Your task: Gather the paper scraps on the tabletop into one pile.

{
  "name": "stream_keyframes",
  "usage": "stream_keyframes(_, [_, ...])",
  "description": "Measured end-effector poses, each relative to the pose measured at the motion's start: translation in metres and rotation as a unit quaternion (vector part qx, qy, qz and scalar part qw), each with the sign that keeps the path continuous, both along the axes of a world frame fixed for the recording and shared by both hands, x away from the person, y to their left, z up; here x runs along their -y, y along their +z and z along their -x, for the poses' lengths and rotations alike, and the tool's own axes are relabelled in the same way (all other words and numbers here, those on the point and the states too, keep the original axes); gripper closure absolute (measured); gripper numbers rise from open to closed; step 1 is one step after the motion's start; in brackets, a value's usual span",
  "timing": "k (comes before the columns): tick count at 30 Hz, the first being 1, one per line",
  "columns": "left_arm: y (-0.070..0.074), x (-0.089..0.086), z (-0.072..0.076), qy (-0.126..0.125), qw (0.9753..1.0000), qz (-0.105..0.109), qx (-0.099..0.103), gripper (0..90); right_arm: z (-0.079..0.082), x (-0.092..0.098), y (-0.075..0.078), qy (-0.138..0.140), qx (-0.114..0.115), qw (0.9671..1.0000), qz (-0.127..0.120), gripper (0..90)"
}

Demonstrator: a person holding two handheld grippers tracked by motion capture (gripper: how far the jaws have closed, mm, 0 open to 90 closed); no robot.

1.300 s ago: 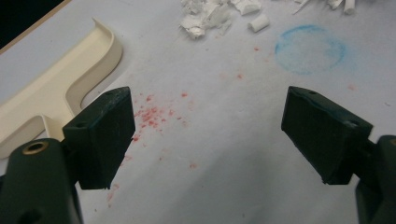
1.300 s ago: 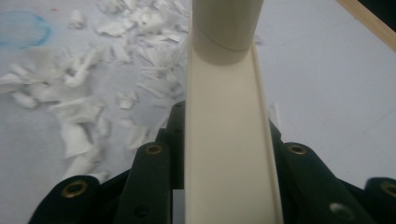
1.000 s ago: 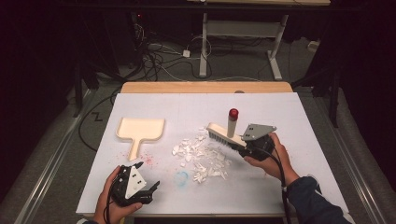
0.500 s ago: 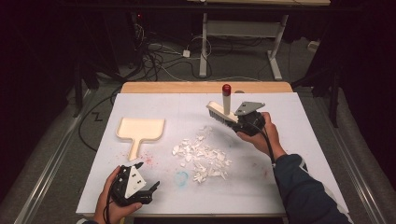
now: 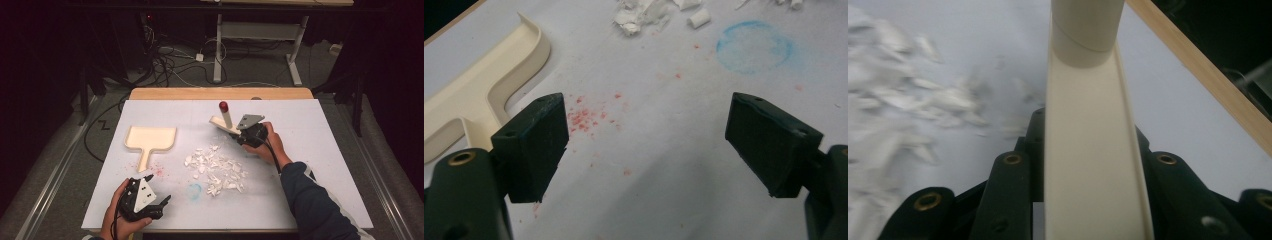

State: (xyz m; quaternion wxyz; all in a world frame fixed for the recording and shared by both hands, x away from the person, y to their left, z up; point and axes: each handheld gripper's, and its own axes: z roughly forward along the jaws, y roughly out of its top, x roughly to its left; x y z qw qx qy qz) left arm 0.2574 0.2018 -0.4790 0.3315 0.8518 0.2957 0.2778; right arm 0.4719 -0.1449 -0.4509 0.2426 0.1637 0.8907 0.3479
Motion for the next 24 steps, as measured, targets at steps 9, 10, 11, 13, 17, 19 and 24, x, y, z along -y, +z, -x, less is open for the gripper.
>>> stream_keyframes(9, [0.001,0.000,0.003,-0.002,1.0000,0.000,0.002,16.5,0.046,-0.015,-0.001,0.134,-0.015,0.9909,0.001,68.9])
stream_keyframes(10, [0.001,0.000,0.003,-0.002,1.0000,0.000,0.002,16.5,0.051,-0.013,0.001,0.146,-0.022,0.9890,-0.004,68.9])
stream_keyframes(11, [0.001,0.001,0.003,-0.002,1.0000,0.000,0.003,16.4,0.055,-0.011,0.002,0.156,-0.025,0.9874,-0.006,69.0])
stream_keyframes(13, [0.002,0.001,0.004,-0.004,1.0000,-0.001,0.003,16.5,0.064,-0.007,0.005,0.166,-0.025,0.9857,-0.009,69.1])
stream_keyframes(17, [0.002,0.002,0.004,-0.003,1.0000,0.000,0.004,16.4,0.073,0.001,0.012,0.155,-0.014,0.9875,-0.023,69.1])
stream_keyframes(19, [0.002,0.002,0.004,-0.005,1.0000,-0.004,0.004,16.4,0.075,0.005,0.017,0.144,-0.010,0.9888,-0.038,69.1])
stream_keyframes(24, [0.002,0.003,0.005,-0.006,1.0000,-0.004,0.003,16.5,0.081,0.019,0.034,0.093,-0.002,0.9933,-0.069,69.0])
